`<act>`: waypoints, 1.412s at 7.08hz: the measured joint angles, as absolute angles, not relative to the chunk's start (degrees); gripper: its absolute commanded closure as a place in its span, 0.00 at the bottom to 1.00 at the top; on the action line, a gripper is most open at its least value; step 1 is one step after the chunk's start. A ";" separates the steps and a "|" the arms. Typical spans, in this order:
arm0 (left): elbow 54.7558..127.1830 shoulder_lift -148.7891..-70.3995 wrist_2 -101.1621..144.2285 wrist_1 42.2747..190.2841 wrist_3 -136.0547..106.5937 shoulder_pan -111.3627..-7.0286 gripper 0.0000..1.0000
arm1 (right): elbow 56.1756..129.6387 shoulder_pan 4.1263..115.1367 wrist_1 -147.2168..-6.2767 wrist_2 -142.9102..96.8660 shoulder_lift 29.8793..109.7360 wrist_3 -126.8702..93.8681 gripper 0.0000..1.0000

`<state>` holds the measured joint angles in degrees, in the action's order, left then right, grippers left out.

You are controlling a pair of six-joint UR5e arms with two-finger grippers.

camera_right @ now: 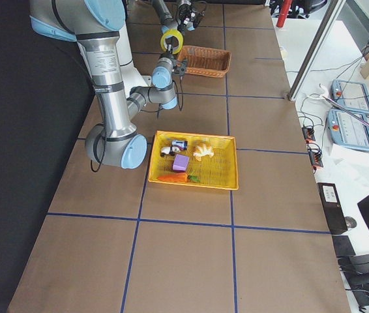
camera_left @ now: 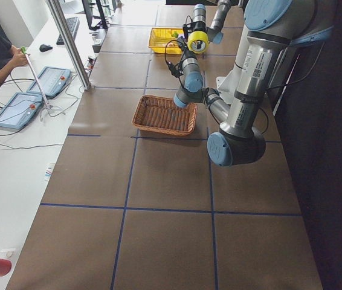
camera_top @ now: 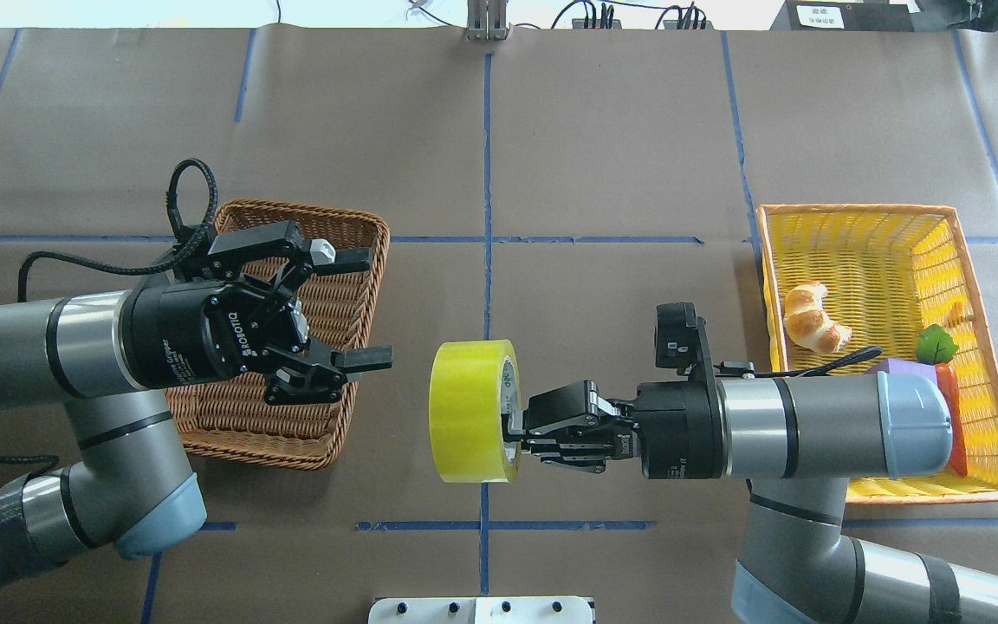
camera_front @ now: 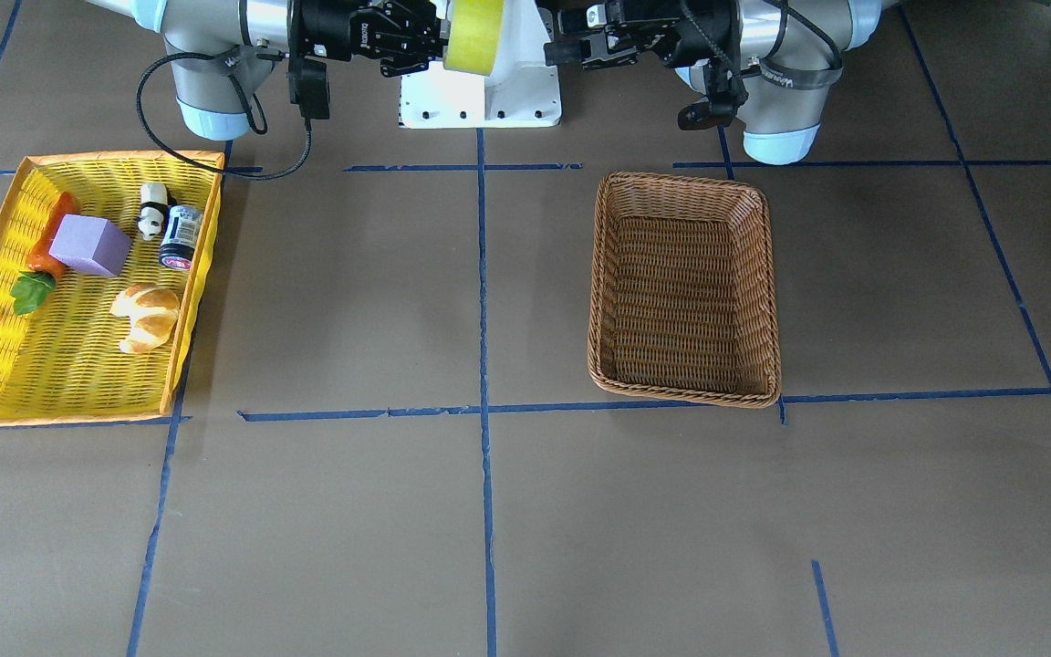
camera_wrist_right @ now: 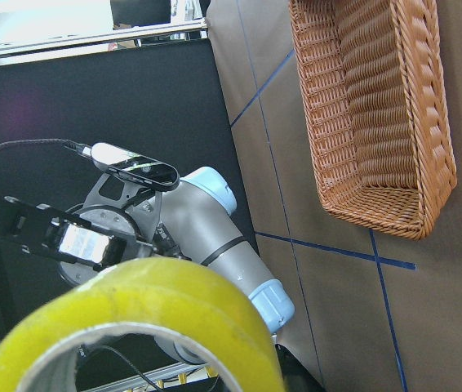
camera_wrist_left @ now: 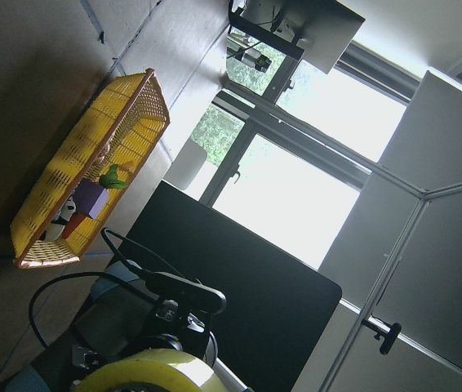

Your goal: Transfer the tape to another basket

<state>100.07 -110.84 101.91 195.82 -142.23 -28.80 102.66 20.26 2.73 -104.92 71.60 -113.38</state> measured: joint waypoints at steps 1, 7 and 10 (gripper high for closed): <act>100.05 -111.33 101.04 195.82 -142.22 -27.56 0.00 | 102.42 20.16 2.75 -104.88 71.39 -113.36 0.97; 99.96 -112.13 98.77 195.74 -142.06 -25.44 0.00 | 101.96 18.37 2.80 -103.02 71.22 -113.29 0.97; 99.98 -112.63 97.96 195.65 -142.03 -24.09 0.00 | 101.95 18.10 2.81 -101.88 71.12 -113.29 0.97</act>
